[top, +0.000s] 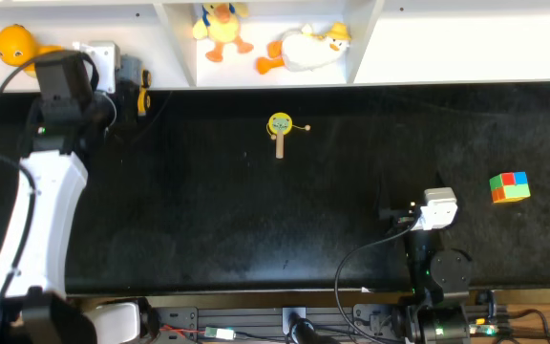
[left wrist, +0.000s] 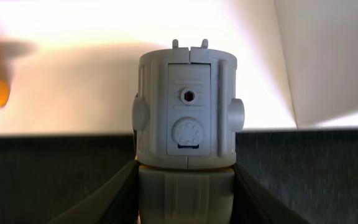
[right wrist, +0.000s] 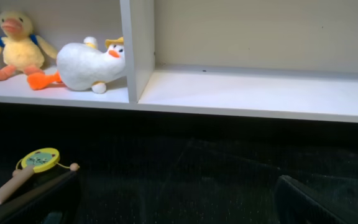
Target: Store Toys
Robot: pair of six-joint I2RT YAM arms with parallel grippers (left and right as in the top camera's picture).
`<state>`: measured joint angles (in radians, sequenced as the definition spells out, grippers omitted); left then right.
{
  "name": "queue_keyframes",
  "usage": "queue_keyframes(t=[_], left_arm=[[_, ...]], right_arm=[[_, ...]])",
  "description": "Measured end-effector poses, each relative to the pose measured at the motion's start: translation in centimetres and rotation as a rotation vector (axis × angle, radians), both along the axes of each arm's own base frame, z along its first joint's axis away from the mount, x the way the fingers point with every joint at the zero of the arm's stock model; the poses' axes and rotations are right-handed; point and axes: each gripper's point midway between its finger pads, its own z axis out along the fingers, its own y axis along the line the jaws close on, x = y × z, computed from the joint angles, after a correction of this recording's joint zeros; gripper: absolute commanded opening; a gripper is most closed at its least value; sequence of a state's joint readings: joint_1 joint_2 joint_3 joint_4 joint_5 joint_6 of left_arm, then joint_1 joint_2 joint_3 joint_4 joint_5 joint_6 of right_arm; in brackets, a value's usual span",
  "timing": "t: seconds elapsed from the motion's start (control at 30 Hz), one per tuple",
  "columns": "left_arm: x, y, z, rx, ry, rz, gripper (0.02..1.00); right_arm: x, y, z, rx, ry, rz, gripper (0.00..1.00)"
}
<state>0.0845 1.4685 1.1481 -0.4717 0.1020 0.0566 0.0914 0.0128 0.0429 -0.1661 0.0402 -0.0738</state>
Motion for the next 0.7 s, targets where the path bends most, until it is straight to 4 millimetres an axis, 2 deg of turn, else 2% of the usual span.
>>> queue_keyframes(t=[0.43, 0.7], left_arm=[[5.0, 0.4, -0.3, -0.013, -0.022, 0.013, 0.255], [6.5, 0.5, -1.1, -0.025, -0.026, 0.024, 0.257]], right_arm=[[0.0, 0.0, 0.0, 0.000, 0.000, 0.000, 0.993], [0.0, 0.0, 0.0, 0.000, 0.000, 0.000, 0.996]])
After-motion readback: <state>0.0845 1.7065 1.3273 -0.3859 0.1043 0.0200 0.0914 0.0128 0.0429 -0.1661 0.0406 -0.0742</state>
